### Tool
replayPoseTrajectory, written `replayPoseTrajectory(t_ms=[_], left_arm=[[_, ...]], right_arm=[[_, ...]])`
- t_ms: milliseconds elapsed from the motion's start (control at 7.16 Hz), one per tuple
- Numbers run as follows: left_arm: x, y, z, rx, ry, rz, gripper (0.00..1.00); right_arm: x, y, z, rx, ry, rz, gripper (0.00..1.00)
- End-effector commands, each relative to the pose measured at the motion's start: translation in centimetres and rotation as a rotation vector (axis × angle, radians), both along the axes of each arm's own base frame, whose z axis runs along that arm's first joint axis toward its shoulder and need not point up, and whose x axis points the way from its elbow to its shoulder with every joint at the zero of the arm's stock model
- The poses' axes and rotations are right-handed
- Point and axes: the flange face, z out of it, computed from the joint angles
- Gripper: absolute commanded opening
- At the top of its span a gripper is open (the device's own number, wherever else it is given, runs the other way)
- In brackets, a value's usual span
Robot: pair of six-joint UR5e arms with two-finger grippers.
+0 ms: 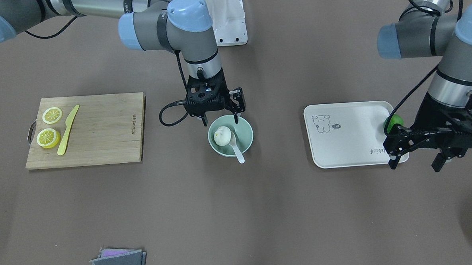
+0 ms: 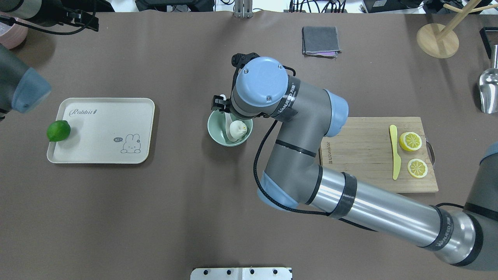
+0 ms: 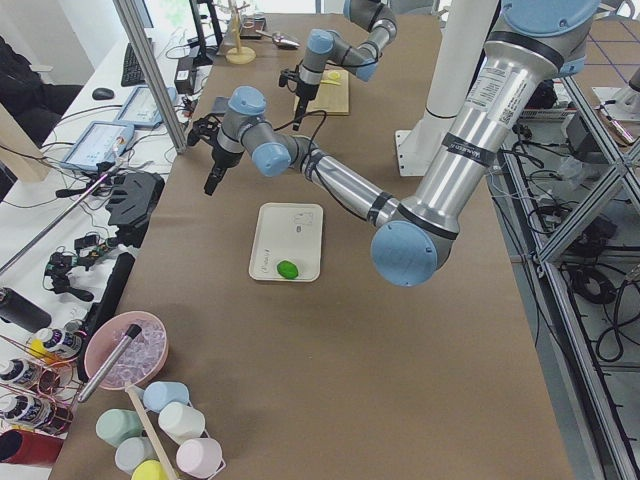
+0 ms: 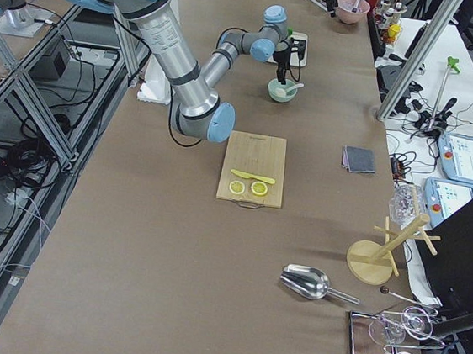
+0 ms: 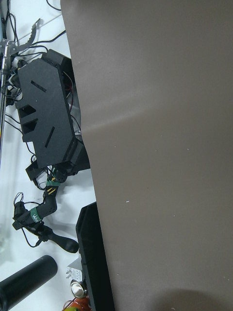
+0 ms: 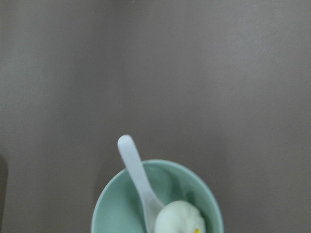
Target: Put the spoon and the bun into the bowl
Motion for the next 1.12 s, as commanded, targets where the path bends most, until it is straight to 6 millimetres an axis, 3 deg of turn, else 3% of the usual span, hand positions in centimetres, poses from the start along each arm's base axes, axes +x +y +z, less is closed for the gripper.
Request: replayPoseTrajectory(t_ms=[0,140,279,419,559,699,838,978], left_arm=[[-0.9,0.5,-0.1,-0.028,0.078,0.025,0.98],[-2.1,2.9,3.9,0.013,0.083,0.019,0.98],[-3.4,5.2,7.6,0.072,0.113,0.017,0.98],[-4.3,6.6,10.1,0.085,0.119,0.014,0.98],[-4.5,6.9,10.8,0.079,0.113,0.011,0.98],[-5.2,7.1,12.5,0.048,0.097,0.001,0.98],[-9.0,6.5,15.0,0.017,0.054,-0.032,0.98],[-13.5,5.5,19.2,-0.019,-0.04,0.058,0.98]], right_arm=[[10.1,-4.7,-0.1,0.045,0.161,-0.113,1.0],[14.0,-6.6,2.0,0.083,0.22,-0.146,1.0],[18.0,-7.3,5.4,0.133,0.262,-0.181,1.0],[21.8,-8.8,9.2,0.146,0.316,-0.186,1.0],[23.8,-9.3,14.1,0.188,0.343,-0.199,1.0],[24.2,-10.1,19.5,0.2,0.349,-0.173,1.0],[27.4,-12.6,23.7,0.172,0.334,-0.139,1.0],[32.8,-14.3,27.0,0.1,0.271,-0.174,1.0]])
